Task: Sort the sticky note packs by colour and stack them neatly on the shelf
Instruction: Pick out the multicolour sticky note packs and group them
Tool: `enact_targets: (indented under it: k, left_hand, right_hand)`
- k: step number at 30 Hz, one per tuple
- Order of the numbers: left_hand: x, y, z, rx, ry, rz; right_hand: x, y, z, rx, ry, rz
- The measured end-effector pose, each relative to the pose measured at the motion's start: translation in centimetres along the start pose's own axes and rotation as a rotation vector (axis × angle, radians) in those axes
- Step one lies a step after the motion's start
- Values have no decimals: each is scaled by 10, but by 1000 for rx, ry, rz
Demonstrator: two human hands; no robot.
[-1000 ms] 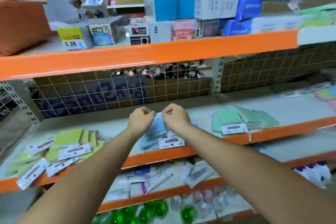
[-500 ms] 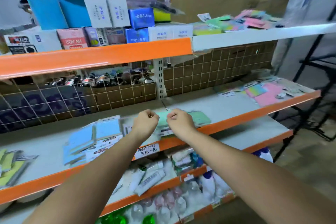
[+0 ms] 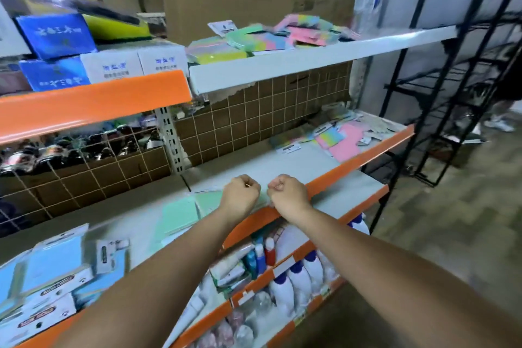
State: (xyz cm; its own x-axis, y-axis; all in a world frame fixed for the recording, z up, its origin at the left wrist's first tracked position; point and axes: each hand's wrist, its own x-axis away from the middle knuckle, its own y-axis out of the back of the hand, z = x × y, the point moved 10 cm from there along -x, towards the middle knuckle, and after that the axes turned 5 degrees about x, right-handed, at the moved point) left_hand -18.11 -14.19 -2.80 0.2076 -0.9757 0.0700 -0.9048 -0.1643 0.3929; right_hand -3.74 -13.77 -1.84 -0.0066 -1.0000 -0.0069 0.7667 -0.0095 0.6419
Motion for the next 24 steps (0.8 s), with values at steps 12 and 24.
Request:
enact_targets:
  k: [12,24]
  left_hand:
    - [-98,-107,-36,-18,-44,202]
    - [-154,-162,-38,-6,27,217]
  right_hand:
    - [-88,74,-65,-6,-150,-134]
    - [-155,92,-122,2,-246,-69]
